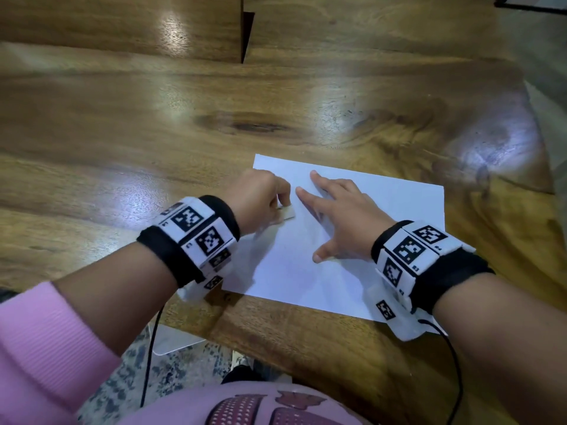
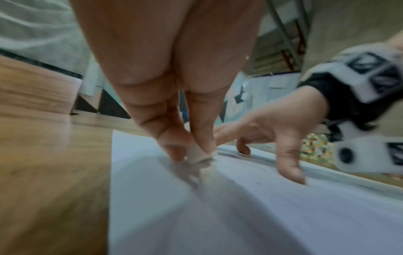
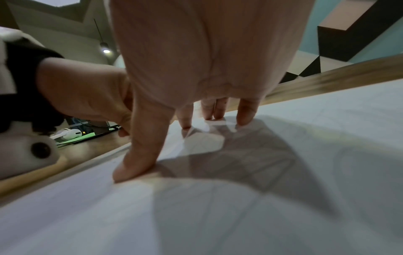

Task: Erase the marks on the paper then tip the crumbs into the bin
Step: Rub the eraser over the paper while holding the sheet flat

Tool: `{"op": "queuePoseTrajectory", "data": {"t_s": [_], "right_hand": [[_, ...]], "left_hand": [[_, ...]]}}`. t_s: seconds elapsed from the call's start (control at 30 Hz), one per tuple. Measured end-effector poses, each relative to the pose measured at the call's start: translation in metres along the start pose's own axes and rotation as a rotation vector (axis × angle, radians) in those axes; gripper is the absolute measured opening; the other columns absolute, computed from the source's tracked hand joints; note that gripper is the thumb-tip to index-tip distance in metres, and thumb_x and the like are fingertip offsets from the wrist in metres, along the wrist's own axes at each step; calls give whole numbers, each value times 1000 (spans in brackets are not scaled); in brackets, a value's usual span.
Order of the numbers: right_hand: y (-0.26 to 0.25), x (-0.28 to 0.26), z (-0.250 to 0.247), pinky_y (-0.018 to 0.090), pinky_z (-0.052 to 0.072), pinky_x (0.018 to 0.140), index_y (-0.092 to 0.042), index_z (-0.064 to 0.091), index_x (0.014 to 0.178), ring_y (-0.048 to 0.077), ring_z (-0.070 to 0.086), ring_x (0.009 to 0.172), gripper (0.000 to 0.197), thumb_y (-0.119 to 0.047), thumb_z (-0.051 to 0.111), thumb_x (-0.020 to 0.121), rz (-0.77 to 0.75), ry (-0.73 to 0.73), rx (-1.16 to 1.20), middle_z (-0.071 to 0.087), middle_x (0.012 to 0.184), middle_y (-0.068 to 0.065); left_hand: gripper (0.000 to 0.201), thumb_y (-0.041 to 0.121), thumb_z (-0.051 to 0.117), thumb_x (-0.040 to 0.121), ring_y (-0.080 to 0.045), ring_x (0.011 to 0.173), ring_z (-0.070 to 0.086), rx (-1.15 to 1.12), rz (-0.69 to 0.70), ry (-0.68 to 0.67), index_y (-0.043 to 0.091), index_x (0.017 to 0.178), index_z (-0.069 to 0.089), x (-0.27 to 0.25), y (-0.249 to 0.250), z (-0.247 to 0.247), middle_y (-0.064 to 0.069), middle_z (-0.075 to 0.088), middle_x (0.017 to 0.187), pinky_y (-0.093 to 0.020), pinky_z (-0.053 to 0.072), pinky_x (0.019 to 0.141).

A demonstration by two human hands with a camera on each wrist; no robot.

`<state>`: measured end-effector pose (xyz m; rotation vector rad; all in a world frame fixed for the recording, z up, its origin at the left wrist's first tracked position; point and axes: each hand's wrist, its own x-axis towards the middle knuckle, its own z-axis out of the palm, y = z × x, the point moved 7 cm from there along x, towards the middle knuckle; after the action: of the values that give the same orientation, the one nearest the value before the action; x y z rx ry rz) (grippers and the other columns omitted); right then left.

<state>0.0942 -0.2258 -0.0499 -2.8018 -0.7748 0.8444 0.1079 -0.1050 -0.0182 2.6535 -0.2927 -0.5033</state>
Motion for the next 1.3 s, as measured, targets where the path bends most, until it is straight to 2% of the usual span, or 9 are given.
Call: {"op": "queuePoseTrajectory", "data": {"t_s": [0.23,0.4,0.57,0.77,0.93,1.03,1.1,1.23,1.3], "right_hand": [[-1,0,0,39,19,112,-35,1,150,19,-2,143,112,-49,77,68,4,-14,-17,-16,158,-6],[-2,-2,-1,39,20,112,-36,2,150,19,-2,143,111,-49,77,69,11,-15,-17,-15,158,-7],[-3,-2,-2,39,19,113,-35,2,150,18,-4,143,110,-48,76,70,13,-26,-10,-16,158,-8],[-3,-2,-1,40,20,113,-34,1,150,20,-3,143,110,-49,76,70,14,-26,-24,-16,158,-7],[-3,-2,-1,40,20,113,-34,0,150,21,-3,143,110,-49,75,71,7,-28,-28,-17,158,-6],[-3,-2,-1,40,21,113,-33,-1,150,21,-3,143,110,-49,75,71,7,-33,-39,-17,158,-5],[-3,-1,-1,41,21,113,-33,-1,150,21,-3,143,110,-49,75,71,4,-34,-45,-17,158,-5],[-2,-1,0,41,21,113,-33,-1,150,21,-4,143,111,-49,75,71,0,-33,-36,-17,158,-5],[-3,-1,0,40,21,113,-33,-1,150,21,-3,143,111,-50,75,71,-1,-33,-39,-17,158,-5]], "left_hand": [[3,12,70,74,-15,73,56,-19,125,-311,13,76,69,-50,-4,41,3,61,75,-13,34,57],[7,16,66,78,-24,74,55,-8,67,6,10,75,66,-18,-10,4,-4,58,73,-24,32,60],[6,11,71,72,-16,73,56,-3,130,-318,15,71,66,-47,-17,36,8,55,71,-23,43,66],[15,16,67,78,-18,64,43,37,138,49,7,67,62,-35,-16,5,-2,52,66,-12,25,54],[17,7,68,72,-10,71,55,-58,73,-367,21,66,61,-64,-27,40,15,53,69,-20,42,65],[3,7,66,75,-18,73,51,-33,44,-20,9,74,65,-44,-27,13,-1,59,75,-13,31,57],[11,10,65,78,-13,65,46,-5,55,35,13,69,60,-43,-24,9,1,54,70,-11,27,54],[23,6,67,73,-8,70,55,-71,20,-393,25,64,56,-64,-31,39,16,52,69,-16,40,63],[14,7,67,74,-13,73,53,-57,27,-286,19,70,62,-56,-30,32,16,52,69,-14,37,61]]}}
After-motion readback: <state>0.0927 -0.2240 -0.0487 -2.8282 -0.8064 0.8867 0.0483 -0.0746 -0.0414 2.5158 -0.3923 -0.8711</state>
